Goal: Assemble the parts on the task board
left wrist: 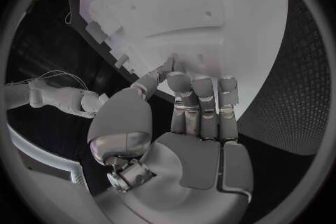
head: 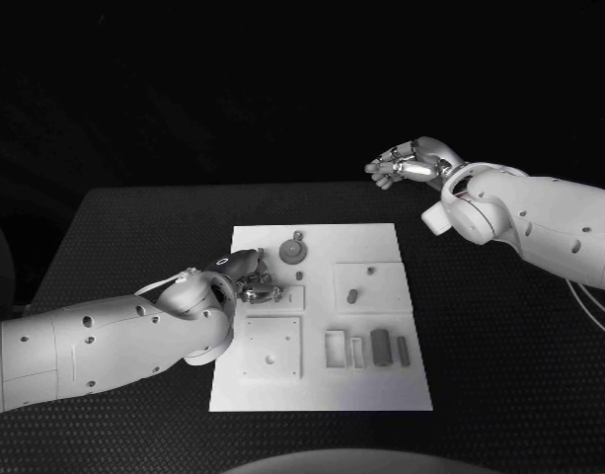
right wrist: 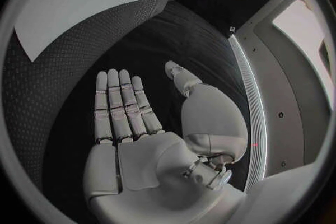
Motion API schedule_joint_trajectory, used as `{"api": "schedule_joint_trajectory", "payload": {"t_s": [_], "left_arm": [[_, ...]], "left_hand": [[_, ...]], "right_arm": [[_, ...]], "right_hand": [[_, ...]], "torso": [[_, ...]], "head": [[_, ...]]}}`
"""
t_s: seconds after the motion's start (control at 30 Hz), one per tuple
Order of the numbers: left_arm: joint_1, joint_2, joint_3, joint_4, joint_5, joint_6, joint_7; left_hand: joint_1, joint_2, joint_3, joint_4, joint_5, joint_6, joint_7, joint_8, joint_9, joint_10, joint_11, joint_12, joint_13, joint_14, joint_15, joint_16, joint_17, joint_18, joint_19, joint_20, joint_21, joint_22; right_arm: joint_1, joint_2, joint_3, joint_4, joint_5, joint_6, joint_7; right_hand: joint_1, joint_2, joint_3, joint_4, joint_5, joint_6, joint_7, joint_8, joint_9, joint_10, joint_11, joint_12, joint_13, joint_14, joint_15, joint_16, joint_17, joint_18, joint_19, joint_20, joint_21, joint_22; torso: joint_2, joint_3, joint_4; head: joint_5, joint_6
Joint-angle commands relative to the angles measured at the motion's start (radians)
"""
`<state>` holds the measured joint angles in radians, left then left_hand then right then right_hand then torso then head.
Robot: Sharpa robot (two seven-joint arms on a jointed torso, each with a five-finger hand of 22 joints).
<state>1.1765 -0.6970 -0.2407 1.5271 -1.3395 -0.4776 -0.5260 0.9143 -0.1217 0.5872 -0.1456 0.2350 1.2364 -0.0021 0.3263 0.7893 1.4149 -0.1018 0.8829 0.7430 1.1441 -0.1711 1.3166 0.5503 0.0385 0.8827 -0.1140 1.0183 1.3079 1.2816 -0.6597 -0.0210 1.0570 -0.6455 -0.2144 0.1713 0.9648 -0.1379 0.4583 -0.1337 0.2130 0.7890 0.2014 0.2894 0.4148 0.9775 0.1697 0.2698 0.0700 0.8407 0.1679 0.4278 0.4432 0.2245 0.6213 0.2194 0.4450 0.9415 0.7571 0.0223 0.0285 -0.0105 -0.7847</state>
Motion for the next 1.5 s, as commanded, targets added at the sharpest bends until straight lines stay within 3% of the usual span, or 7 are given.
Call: {"api": "schedule_joint_trajectory", "payload": {"t_s": [0.03,0.47,0.63,0.9,1.5], "left_arm": [[-0.002,0.002,0.0,0.001,-0.011,-0.006,0.01],[-0.002,0.003,0.001,-0.003,-0.024,0.038,-0.006],[-0.002,0.005,0.001,-0.001,-0.024,0.065,-0.015],[-0.002,0.006,0.001,-0.004,-0.037,0.068,-0.03],[-0.002,0.005,0.001,-0.008,-0.053,0.042,-0.03]], "left_hand": [[0.053,0.04,0.024,-0.017,0.004,0.01,-0.001,0.003,0.001,-0.001,-0.007,0.004,-0.001,0.002,-0.01,0.006,-0.002,-0.017,0.006,-0.149,0.001,0.016],[0.052,0.037,0.022,-0.014,0.004,0.011,-0.001,0.004,0.001,-0.001,-0.008,0.005,-0.002,0.002,-0.011,0.006,-0.002,-0.017,0.007,-0.149,0.002,0.016],[0.051,0.036,0.019,-0.011,0.022,0.021,-0.005,0.011,0.002,0.002,-0.011,0.014,0.001,0.005,-0.012,0.013,-0.001,-0.017,0.008,-0.149,0.004,0.017],[0.051,0.037,0.014,-0.014,0.045,0.029,-0.009,0.02,0.005,0.005,-0.014,0.029,0.006,0.009,-0.015,0.025,0.002,-0.016,0.012,-0.151,0.01,0.019],[0.054,0.046,0.015,-0.015,0.048,0.03,-0.012,0.026,0.007,0.003,-0.017,0.039,0.009,0.01,-0.018,0.032,0.003,-0.014,0.015,-0.153,0.016,0.019]], "right_arm": [[-0.001,-0.001,0.001,0.001,0.003,0.014,0.005],[-0.001,-0.001,0.001,0.001,0.003,0.016,0.005],[-0.001,0.0,0.001,0.002,0.003,0.017,0.005],[-0.002,0.0,0.001,0.001,0.003,0.017,0.005],[-0.002,-0.001,0.001,0.003,0.004,0.016,0.005]], "right_hand": [[-0.011,-0.002,0.001,0.007,0.005,-0.009,0.002,0.006,-0.001,0.007,-0.001,-0.007,0.001,-0.005,0.001,-0.007,0.002,0.005,-0.006,0.0,-0.007,0.001],[-0.012,-0.002,0.001,0.007,0.006,-0.009,0.002,0.007,-0.002,0.008,-0.001,-0.008,0.001,-0.006,0.001,-0.008,0.002,0.004,-0.007,0.0,-0.008,0.002],[-0.012,-0.002,0.0,0.007,0.006,-0.01,0.002,0.007,-0.002,0.008,0.0,-0.008,0.001,-0.006,0.002,-0.009,0.003,0.004,-0.007,0.0,-0.009,0.002],[-0.012,-0.002,0.0,0.007,0.007,-0.01,0.002,0.007,-0.002,0.008,0.0,-0.009,0.001,-0.007,0.002,-0.009,0.003,0.004,-0.007,0.0,-0.009,0.002],[-0.013,-0.001,-0.001,0.009,0.008,-0.01,0.002,0.007,-0.003,0.008,0.0,-0.01,0.001,-0.007,0.002,-0.01,0.004,0.004,-0.007,0.0,-0.011,0.003]], "torso": [[0.0,-0.0001,-0.0005],[0.0,-0.0002,-0.0002],[0.001,0.0,-0.0012],[0.0,-0.0002,-0.0004],[0.0,-0.0004,0.0]], "head": [[-0.001,-0.002],[-0.002,-0.002],[-0.002,-0.003],[-0.002,-0.003],[-0.003,-0.006]]}}
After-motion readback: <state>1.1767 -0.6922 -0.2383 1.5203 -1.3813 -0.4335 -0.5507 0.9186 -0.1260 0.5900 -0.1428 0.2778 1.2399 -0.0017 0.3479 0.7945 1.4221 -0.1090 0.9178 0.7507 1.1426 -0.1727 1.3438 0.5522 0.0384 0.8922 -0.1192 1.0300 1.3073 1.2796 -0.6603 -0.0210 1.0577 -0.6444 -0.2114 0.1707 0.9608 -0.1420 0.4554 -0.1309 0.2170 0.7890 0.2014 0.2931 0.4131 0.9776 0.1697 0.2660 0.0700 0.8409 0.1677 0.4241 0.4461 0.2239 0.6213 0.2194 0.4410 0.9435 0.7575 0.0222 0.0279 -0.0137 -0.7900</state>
